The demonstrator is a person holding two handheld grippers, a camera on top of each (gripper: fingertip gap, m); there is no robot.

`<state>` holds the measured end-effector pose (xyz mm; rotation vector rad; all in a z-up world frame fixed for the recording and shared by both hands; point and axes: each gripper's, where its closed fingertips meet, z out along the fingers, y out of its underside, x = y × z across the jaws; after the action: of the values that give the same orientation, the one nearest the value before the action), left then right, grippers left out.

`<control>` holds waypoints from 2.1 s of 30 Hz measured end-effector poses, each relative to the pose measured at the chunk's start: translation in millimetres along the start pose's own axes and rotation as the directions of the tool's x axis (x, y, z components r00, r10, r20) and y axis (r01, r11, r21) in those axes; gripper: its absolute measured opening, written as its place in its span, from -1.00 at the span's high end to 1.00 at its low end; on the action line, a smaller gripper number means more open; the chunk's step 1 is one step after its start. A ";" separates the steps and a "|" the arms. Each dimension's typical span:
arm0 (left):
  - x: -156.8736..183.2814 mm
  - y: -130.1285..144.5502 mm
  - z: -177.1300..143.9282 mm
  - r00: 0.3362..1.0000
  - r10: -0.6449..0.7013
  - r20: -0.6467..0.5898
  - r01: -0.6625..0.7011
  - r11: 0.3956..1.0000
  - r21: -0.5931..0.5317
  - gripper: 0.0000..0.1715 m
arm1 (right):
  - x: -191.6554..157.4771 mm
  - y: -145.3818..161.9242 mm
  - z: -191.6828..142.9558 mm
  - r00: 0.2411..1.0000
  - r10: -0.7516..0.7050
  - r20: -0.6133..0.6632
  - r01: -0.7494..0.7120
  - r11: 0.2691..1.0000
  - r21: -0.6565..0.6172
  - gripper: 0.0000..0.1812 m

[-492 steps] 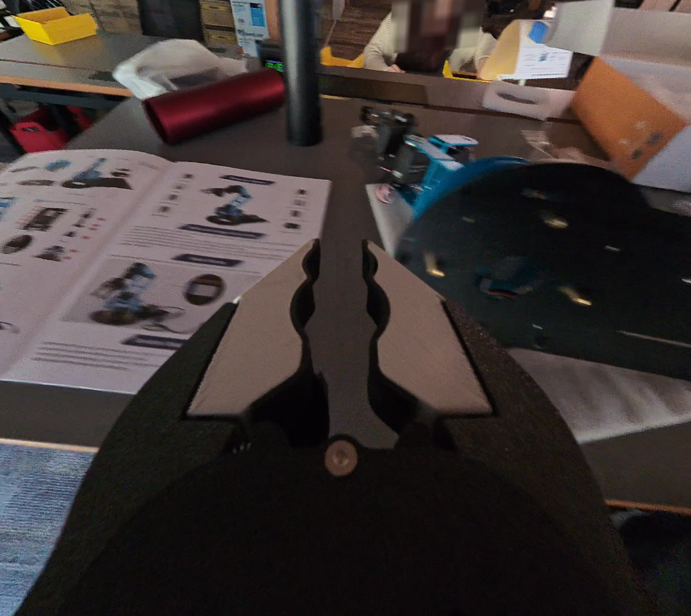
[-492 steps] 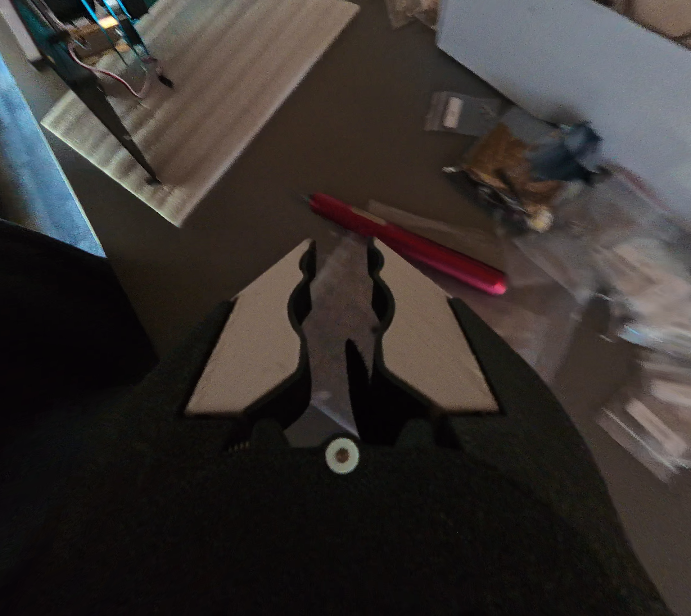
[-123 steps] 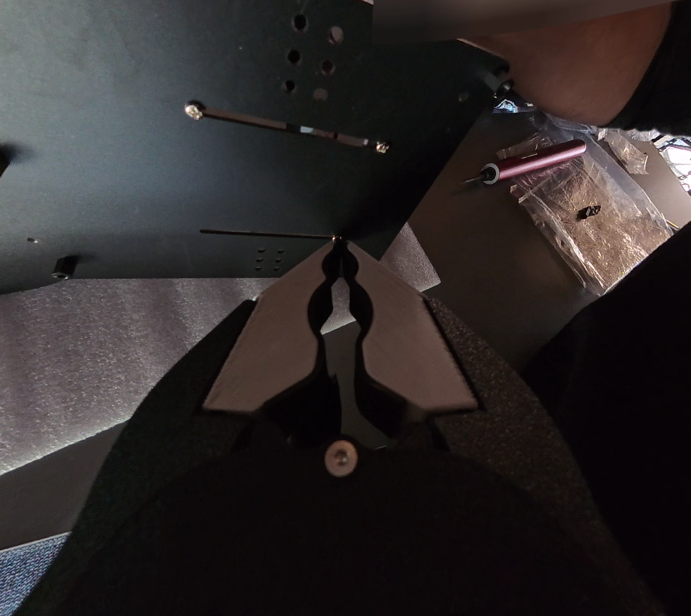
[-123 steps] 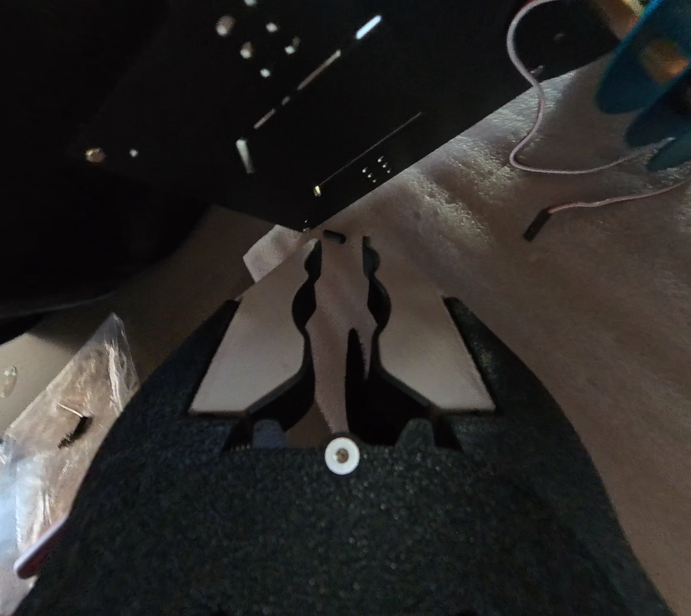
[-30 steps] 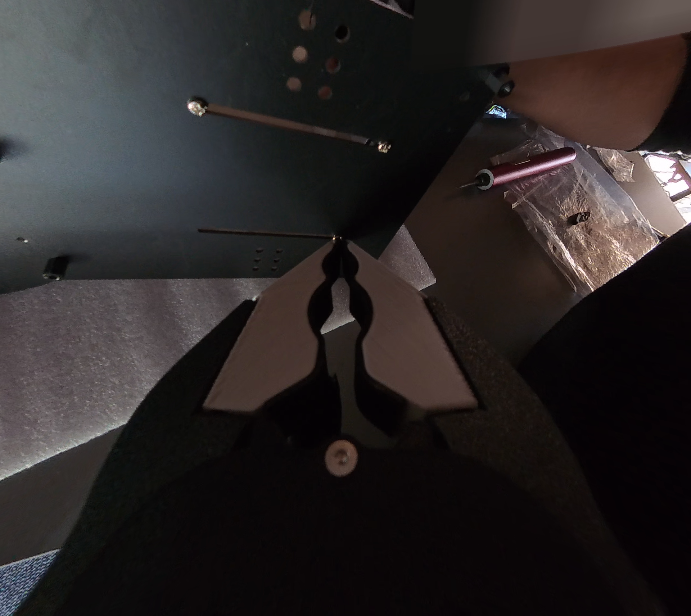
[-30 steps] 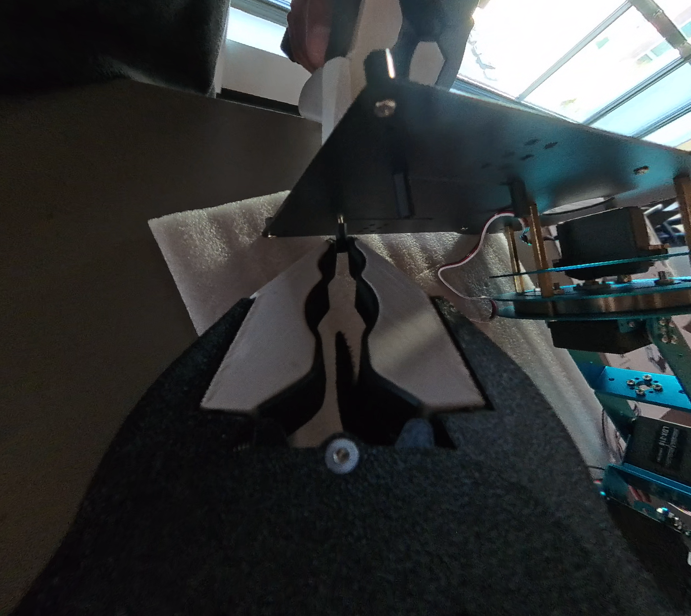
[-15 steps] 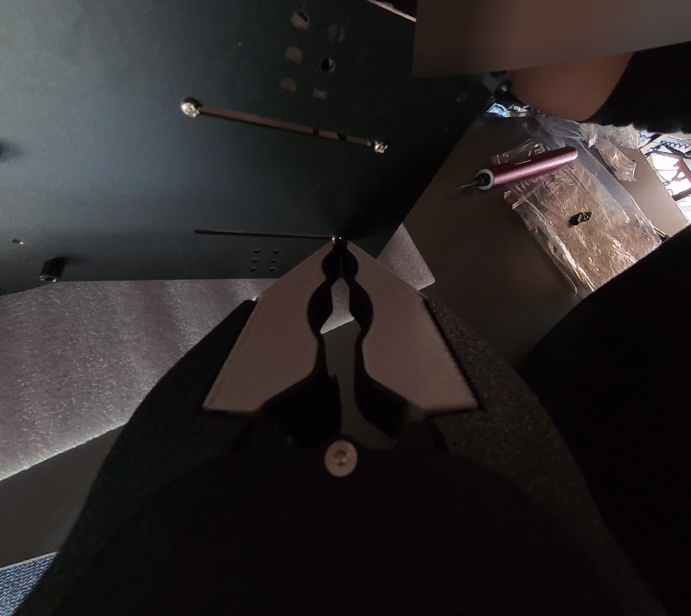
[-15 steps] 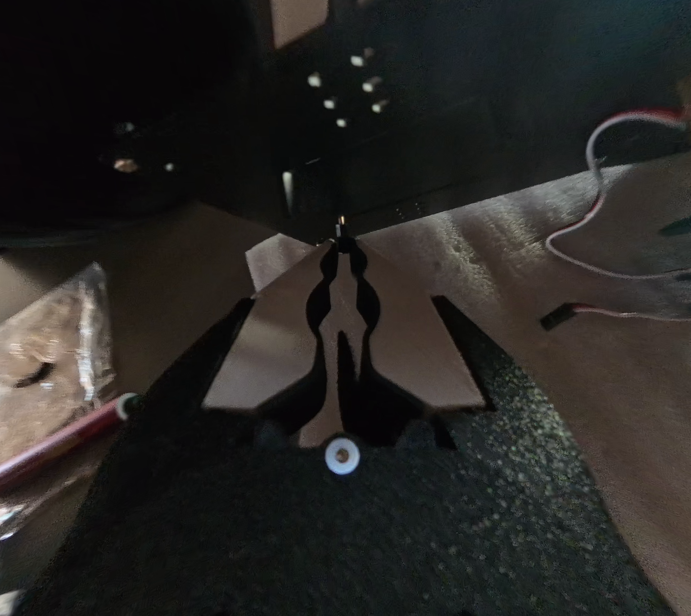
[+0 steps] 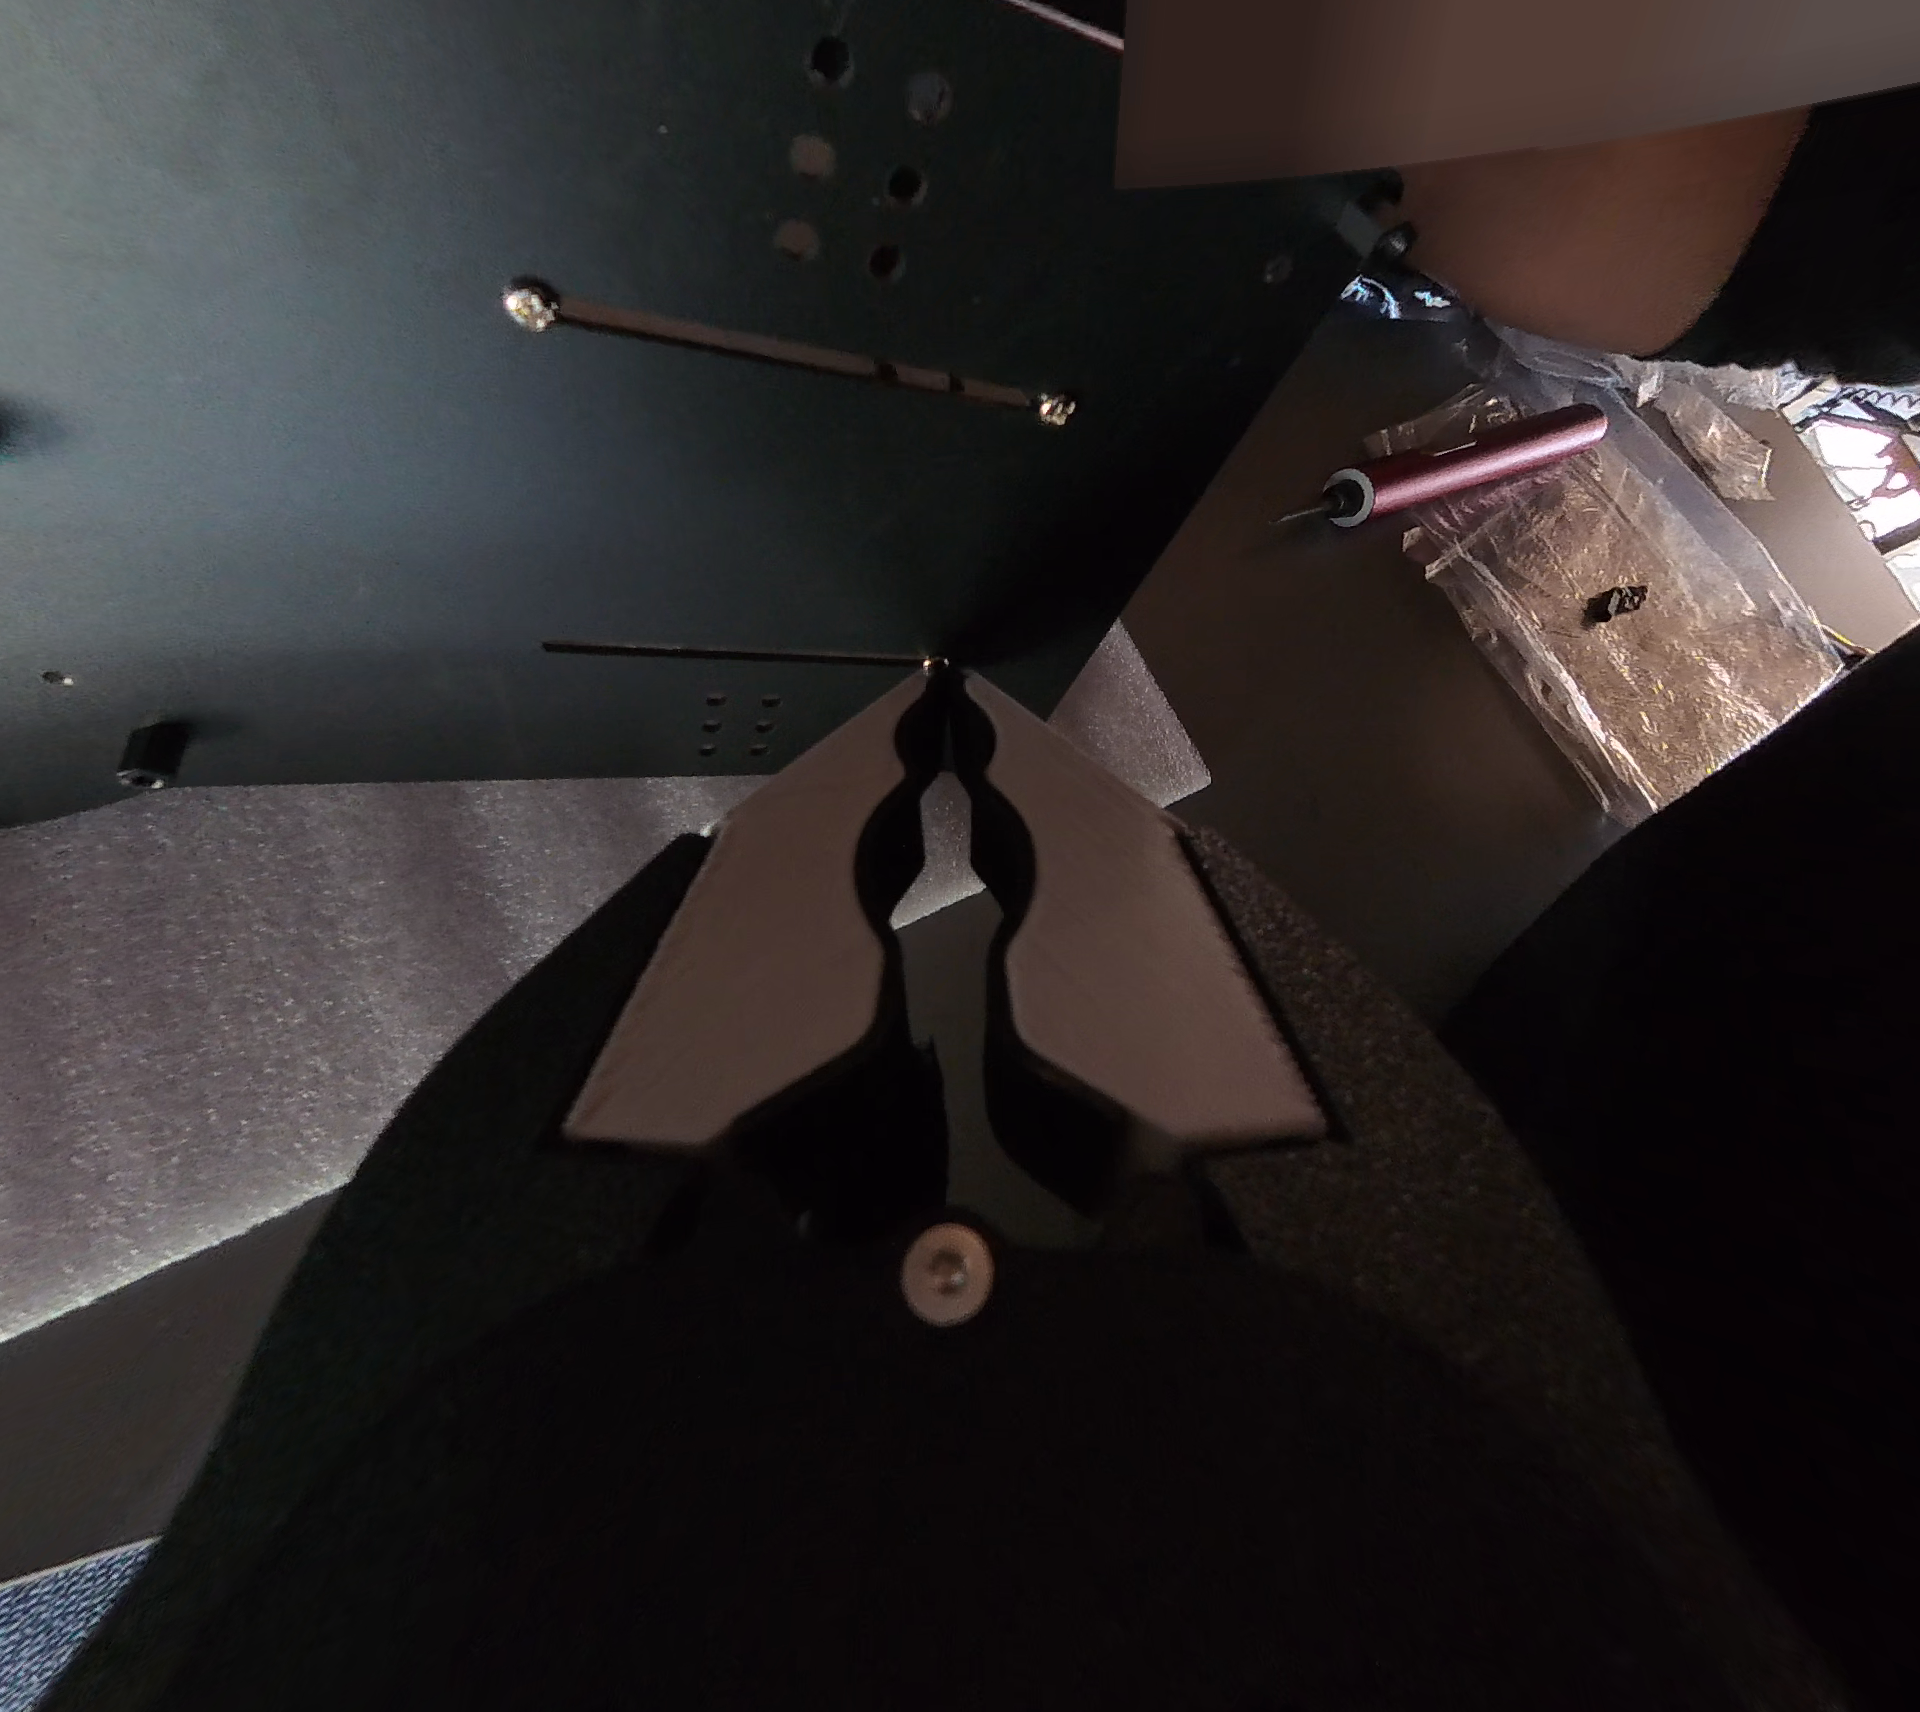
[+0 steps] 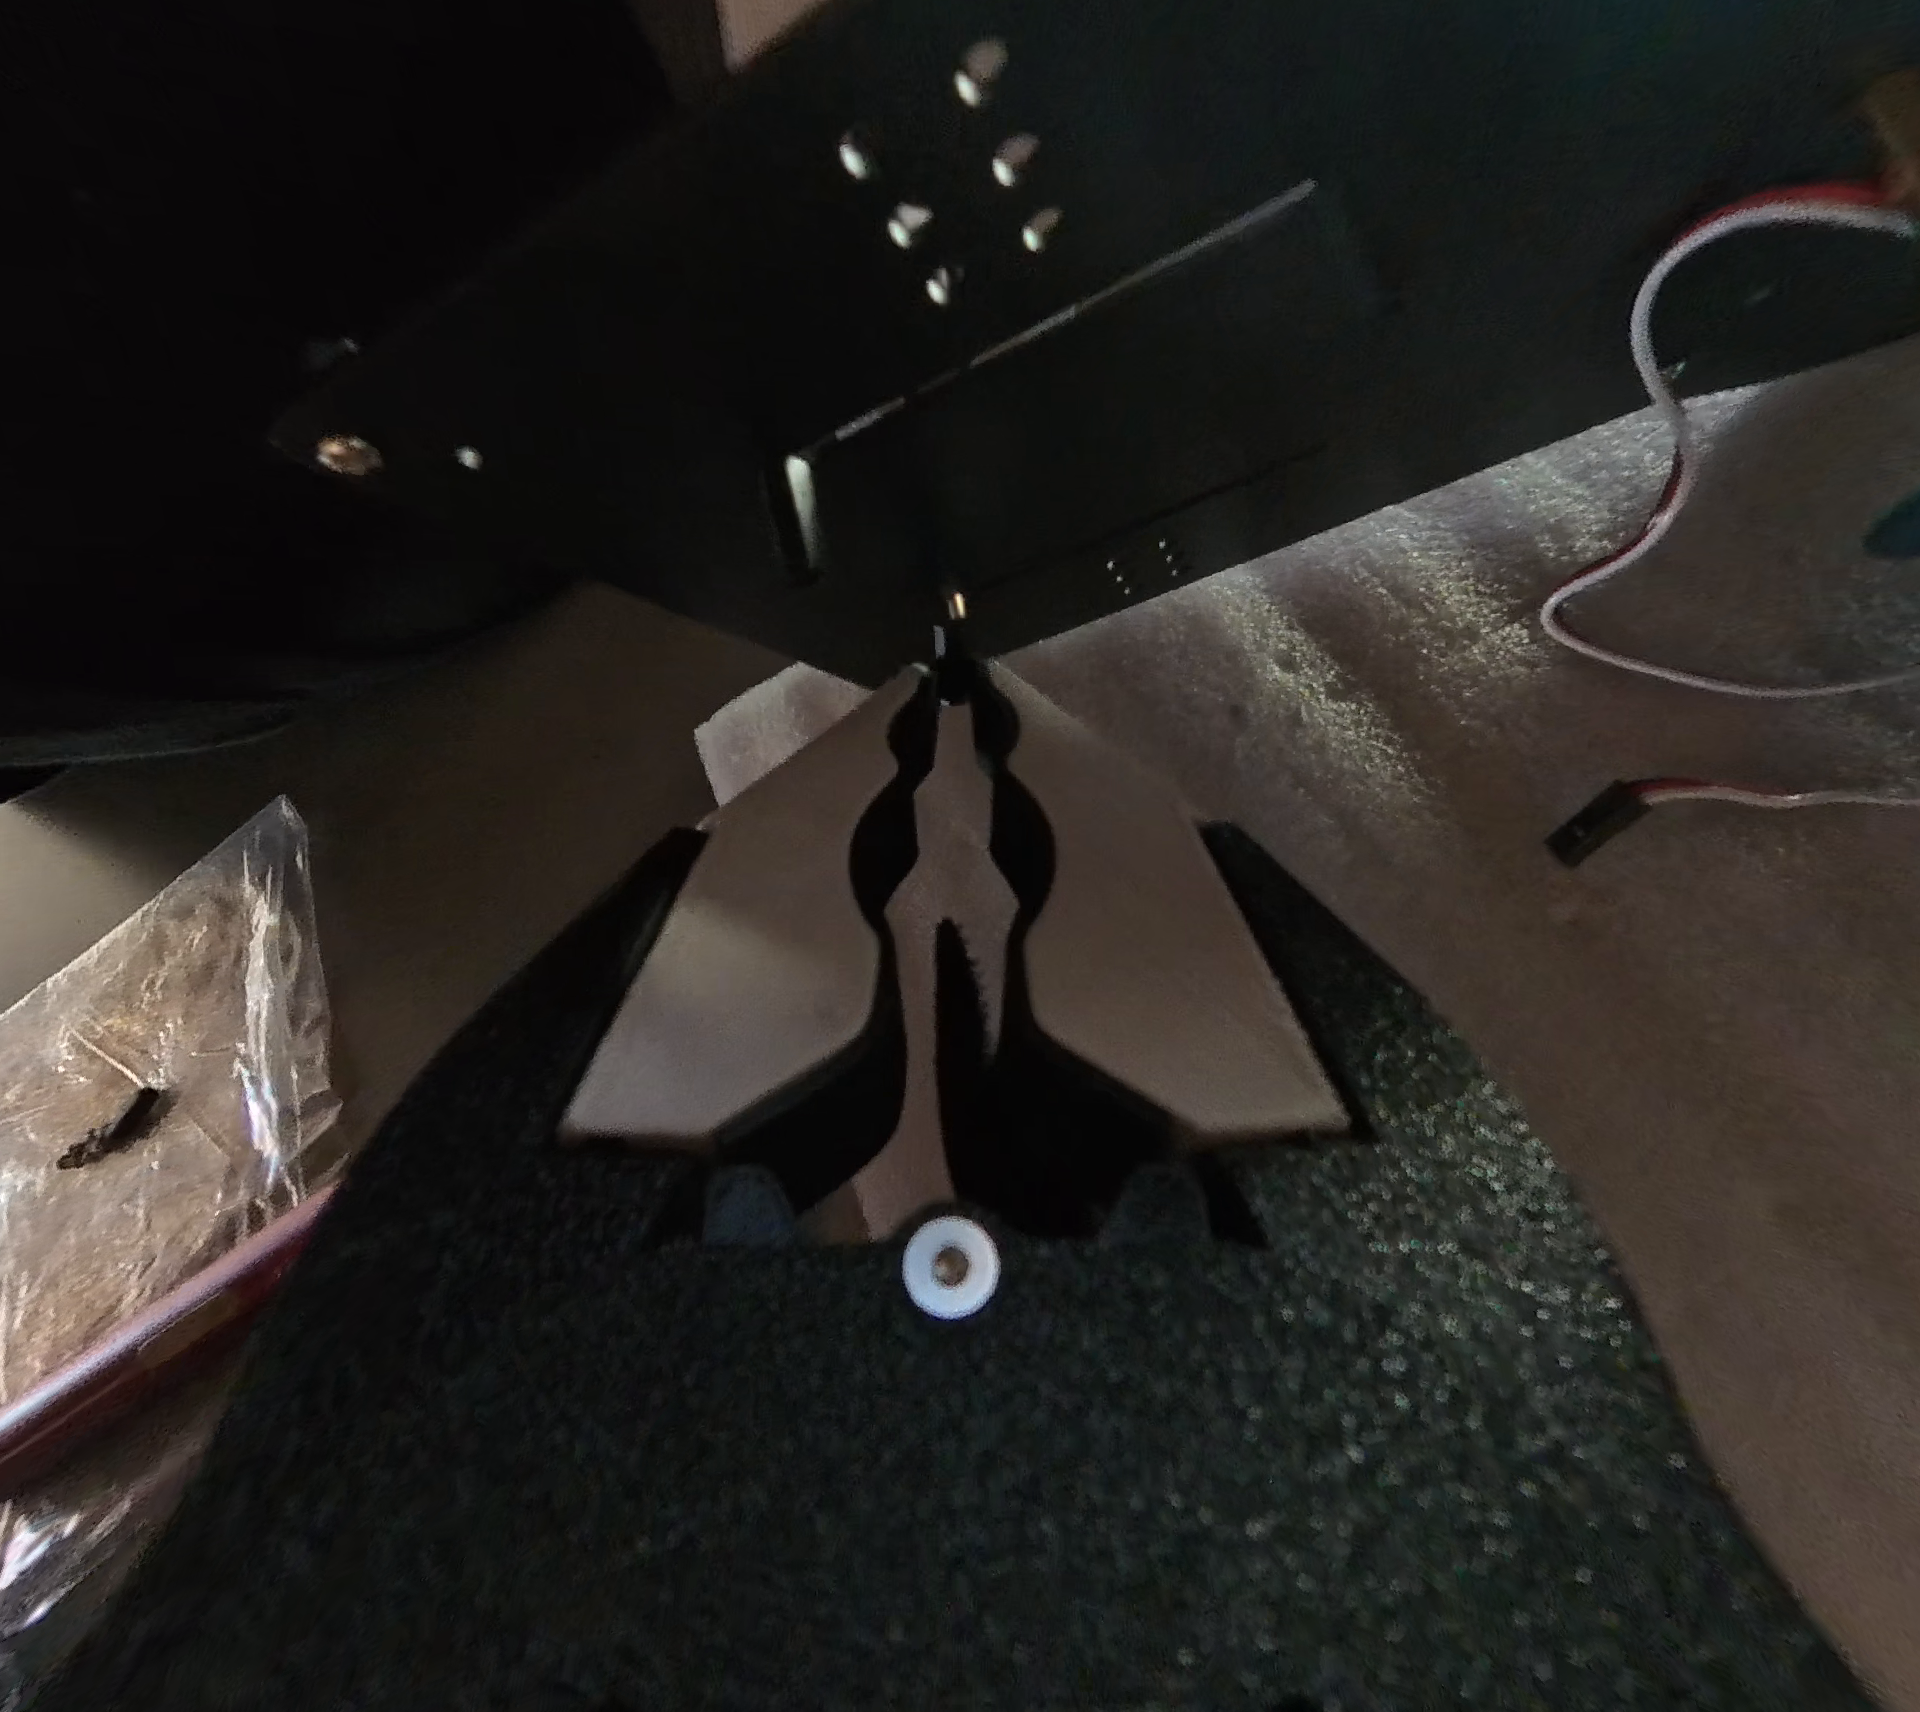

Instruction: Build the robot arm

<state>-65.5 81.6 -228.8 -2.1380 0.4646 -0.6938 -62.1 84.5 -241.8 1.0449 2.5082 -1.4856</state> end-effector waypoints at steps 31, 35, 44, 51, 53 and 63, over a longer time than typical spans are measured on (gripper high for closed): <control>-0.1 -0.4 0.2 1.000 0.001 -0.007 -0.001 1.000 0.010 1.00 | 48.3 75.5 -86.3 0.836 0.058 -0.546 -0.101 0.994 -0.048 0.94; -0.2 -0.6 0.1 1.000 -0.003 -0.010 0.003 1.000 0.012 1.00 | 31.3 45.7 -80.0 0.841 -0.076 -0.536 0.058 0.997 -0.051 0.95; -0.1 -0.8 0.0 1.000 -0.023 -0.021 0.023 1.000 0.020 1.00 | 2.1 -2.8 -21.1 0.684 -0.469 -0.559 0.478 0.867 -0.143 0.95; -0.2 -0.7 -0.2 1.000 -0.021 -0.021 0.022 1.000 0.018 1.00 | 4.0 -4.7 -10.6 0.641 -0.533 -0.552 0.522 0.830 -0.195 0.94; -0.3 -0.6 0.0 1.000 -0.019 -0.020 0.019 1.000 0.016 1.00 | 3.6 -4.4 -10.4 0.638 -0.543 -0.545 0.529 0.824 -0.202 0.94; -0.6 -1.0 0.8 1.000 -0.009 -0.013 0.009 1.000 0.002 1.00 | 1.1 -7.5 -10.9 0.832 -0.372 -0.412 0.385 0.921 -0.054 0.94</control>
<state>-65.3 83.0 -228.6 -2.1363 0.4615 -0.7130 -64.1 91.4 -230.6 0.9970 3.1600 -1.5239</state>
